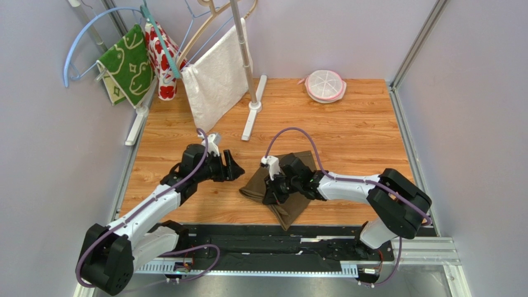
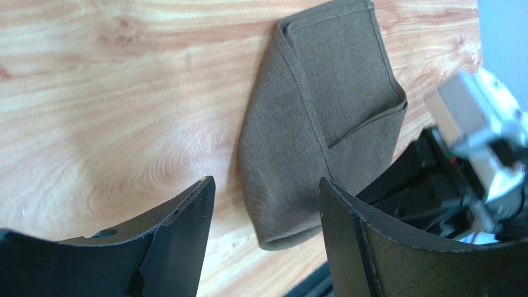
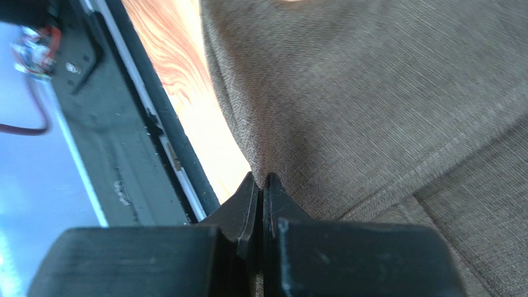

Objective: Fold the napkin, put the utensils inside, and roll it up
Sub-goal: Roll the napkin with the utensil

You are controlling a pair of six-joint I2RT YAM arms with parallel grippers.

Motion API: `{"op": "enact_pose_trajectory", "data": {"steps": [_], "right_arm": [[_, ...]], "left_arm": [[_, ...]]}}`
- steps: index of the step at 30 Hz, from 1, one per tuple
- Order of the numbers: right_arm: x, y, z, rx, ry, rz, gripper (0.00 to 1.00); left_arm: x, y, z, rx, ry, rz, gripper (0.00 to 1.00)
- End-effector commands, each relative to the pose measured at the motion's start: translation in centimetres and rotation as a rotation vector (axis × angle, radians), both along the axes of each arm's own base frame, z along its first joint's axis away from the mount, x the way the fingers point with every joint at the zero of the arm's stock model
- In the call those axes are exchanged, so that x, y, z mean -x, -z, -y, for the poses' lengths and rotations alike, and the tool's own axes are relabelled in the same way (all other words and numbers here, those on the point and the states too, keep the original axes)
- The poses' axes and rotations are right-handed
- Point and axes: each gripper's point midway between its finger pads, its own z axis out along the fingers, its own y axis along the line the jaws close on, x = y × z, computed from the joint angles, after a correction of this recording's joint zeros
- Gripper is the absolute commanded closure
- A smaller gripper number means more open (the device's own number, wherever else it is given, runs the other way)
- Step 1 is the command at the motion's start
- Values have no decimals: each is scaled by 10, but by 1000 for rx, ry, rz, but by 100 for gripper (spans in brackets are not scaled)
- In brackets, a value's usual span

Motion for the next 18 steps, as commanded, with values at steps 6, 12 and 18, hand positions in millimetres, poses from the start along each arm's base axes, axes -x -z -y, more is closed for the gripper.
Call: {"op": "enact_pose_trajectory", "data": {"steps": [6, 12, 18], "right_arm": [[-17, 5, 1, -156, 54, -219, 100], [-35, 20, 15, -169, 138, -300, 100], [-43, 33, 27, -152, 192, -338, 100]], "left_arm": [[-21, -1, 11, -40, 54, 175, 29], [-15, 12, 18, -58, 87, 168, 31], [-4, 15, 31, -36, 154, 176, 42]]}}
